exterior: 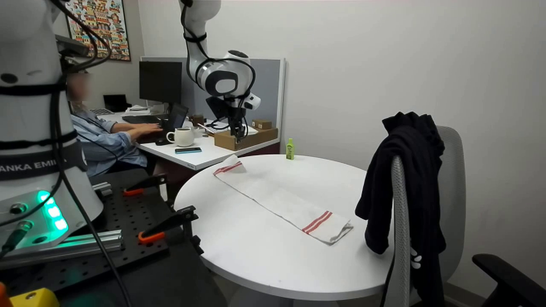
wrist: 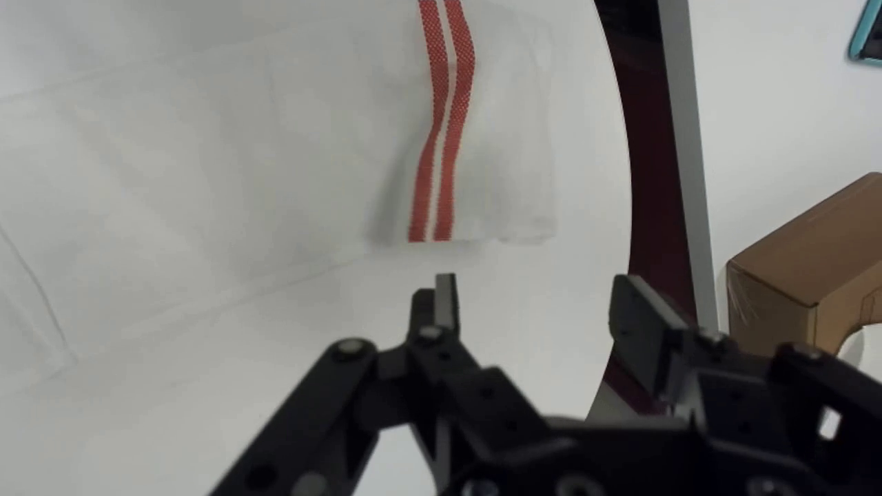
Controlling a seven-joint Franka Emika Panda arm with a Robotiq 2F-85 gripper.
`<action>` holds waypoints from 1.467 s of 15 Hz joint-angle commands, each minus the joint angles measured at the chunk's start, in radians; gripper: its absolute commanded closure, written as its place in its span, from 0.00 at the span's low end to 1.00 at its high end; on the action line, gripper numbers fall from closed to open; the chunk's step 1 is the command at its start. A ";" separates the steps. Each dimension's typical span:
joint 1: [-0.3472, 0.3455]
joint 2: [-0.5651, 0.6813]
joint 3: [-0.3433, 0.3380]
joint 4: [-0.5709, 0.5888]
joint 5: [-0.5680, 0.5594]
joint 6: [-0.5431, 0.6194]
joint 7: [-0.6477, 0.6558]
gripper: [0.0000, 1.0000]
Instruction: Use the towel to wipe the table then unfold it.
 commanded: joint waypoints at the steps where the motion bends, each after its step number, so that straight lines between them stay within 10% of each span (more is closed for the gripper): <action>1: -0.013 0.011 0.027 0.007 0.018 0.048 -0.001 0.09; 11: -0.010 -0.089 -0.046 -0.092 -0.002 0.028 0.021 0.00; 22: 0.043 -0.405 -0.388 -0.404 -0.205 0.008 0.047 0.00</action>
